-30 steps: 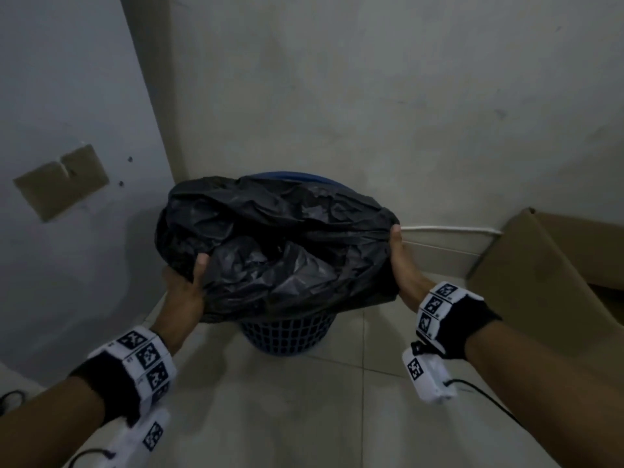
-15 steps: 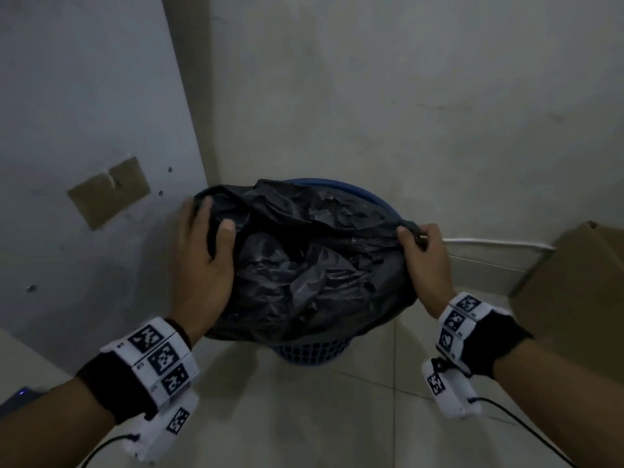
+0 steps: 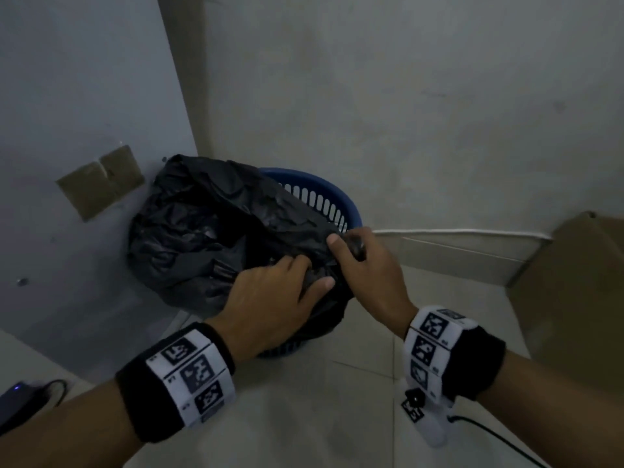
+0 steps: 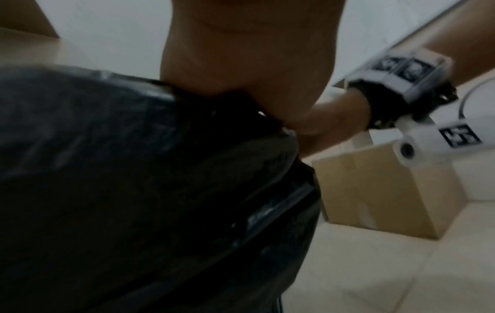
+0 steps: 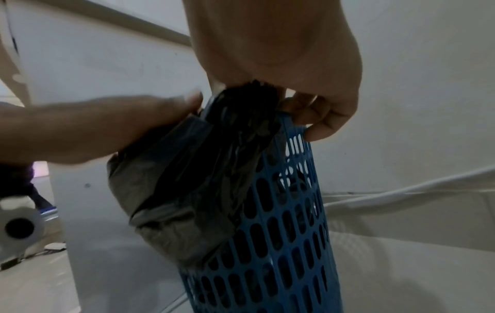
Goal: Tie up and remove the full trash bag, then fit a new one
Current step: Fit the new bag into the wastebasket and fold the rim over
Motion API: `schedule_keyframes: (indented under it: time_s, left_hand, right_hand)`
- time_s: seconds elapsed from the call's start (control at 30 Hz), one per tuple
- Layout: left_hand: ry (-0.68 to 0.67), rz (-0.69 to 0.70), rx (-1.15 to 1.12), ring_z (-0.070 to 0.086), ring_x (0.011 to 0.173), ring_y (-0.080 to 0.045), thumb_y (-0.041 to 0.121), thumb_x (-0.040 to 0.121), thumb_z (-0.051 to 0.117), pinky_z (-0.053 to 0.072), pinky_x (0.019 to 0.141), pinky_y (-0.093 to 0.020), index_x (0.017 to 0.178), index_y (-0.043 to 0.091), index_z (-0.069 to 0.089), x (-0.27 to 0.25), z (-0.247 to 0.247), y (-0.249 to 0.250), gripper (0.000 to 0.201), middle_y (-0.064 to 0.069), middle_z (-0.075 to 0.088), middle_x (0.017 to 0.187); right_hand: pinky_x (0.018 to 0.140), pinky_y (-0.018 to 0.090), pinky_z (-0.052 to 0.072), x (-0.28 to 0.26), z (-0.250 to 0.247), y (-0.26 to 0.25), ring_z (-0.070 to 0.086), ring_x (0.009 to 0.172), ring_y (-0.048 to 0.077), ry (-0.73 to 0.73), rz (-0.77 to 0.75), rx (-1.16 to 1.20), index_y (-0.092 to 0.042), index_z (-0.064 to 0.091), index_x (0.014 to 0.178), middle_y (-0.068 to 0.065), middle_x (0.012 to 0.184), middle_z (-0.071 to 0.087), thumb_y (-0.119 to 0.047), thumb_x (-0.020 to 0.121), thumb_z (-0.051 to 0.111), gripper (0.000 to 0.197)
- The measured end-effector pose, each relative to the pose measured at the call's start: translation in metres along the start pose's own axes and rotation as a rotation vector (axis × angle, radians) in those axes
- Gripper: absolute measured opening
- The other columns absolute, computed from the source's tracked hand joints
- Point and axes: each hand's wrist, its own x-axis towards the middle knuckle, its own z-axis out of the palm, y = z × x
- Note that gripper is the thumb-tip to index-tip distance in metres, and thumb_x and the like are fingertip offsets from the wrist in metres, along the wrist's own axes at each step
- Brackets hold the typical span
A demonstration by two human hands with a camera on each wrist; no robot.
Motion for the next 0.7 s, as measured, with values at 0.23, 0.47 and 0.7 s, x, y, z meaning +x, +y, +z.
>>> schedule_keyframes:
  time_s: [0.23, 0.47, 0.7]
  left_hand:
    - [0.176, 0.145, 0.053, 0.042, 0.033, -0.018, 0.065, 0.095, 0.016, 0.021, 0.033, -0.024, 0.084, 0.023, 0.061, -0.011, 0.013, -0.022, 0.063, 0.003, 0.054, 0.049]
    - [0.285, 0.423, 0.044, 0.049, 0.041, -0.017, 0.066, 0.092, 0.031, 0.025, 0.04, -0.023, 0.068, 0.019, 0.06, -0.02, 0.013, -0.053, 0.061, 0.004, 0.053, 0.051]
    - [0.356, 0.519, 0.09, 0.057, 0.067, -0.023, 0.057, 0.096, 0.036, 0.037, 0.08, -0.035, 0.091, 0.013, 0.075, -0.02, 0.011, -0.071, 0.059, 0.003, 0.067, 0.071]
  right_hand:
    - [0.069, 0.03, 0.03, 0.039, -0.025, 0.023, 0.052, 0.087, 0.029, 0.275, -0.065, -0.101, -0.001, 0.054, 0.093, 0.017, 0.095, 0.052, -0.021, 0.101, 0.042, 0.024]
    - [0.074, 0.039, 0.052, 0.041, -0.03, 0.053, 0.06, 0.081, 0.027, 0.072, 0.438, 0.233, -0.015, 0.059, 0.09, 0.014, 0.102, 0.063, -0.024, 0.097, 0.043, 0.02]
    - [0.066, 0.032, 0.039, 0.043, -0.019, 0.028, 0.053, 0.074, 0.025, 0.162, 0.156, 0.041, -0.013, 0.046, 0.091, 0.006, 0.08, 0.057, -0.029, 0.097, 0.051, 0.018]
